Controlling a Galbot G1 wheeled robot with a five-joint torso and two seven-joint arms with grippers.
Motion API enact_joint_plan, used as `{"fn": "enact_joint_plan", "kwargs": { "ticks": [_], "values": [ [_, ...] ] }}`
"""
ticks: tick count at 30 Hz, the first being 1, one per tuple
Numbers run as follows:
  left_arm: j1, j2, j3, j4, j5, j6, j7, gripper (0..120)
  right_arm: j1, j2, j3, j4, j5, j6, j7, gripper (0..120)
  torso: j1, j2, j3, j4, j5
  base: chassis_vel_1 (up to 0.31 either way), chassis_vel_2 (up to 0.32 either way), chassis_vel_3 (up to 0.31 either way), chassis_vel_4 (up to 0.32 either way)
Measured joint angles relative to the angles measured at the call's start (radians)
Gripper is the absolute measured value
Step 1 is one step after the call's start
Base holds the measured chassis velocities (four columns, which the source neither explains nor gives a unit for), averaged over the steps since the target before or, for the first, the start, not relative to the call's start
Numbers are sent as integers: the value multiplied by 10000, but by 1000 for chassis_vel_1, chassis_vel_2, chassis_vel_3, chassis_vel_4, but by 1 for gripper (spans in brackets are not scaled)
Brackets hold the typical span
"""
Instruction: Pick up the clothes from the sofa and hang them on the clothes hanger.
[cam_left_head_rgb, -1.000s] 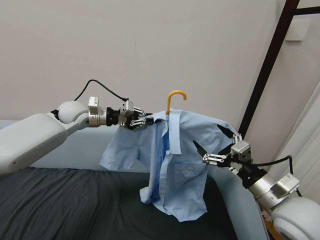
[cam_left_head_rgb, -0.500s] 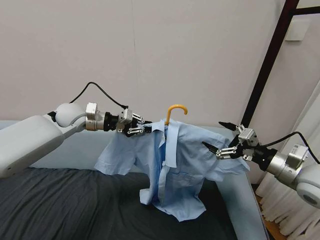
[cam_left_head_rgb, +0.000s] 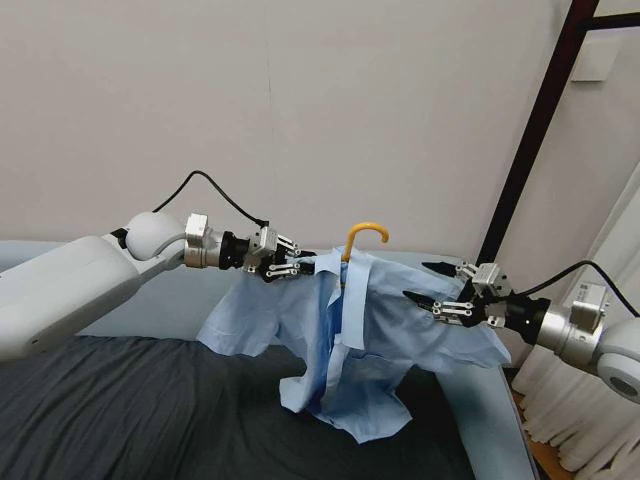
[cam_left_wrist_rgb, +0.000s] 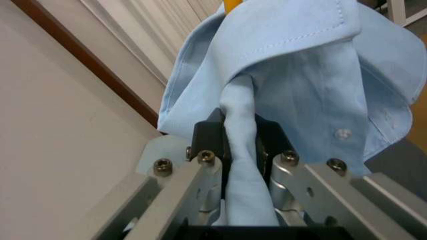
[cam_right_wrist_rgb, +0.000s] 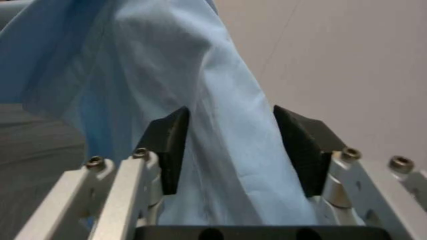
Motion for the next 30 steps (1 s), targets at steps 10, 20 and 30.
{"fn": "enact_joint_plan", "kwargs": {
  "ticks": [10,20,30],
  "values": [
    [201,145,-178,-254,165,-90,-10,7,-138,-251,59,237,200,75,-113,15,0,0,0,2,-3,0,0,0,0],
    [439,111,-363,-284,266,-196,-211,7,-370,-318,196,307,40,273,-93,11,0,0,0,0,-2,0,0,0,0],
    [583,255,-575,-285,265,-213,-323,29,-378,2,135,185,-295,379,46,11,0,1,0,2,-3,0,0,0,0]
  ]
}}
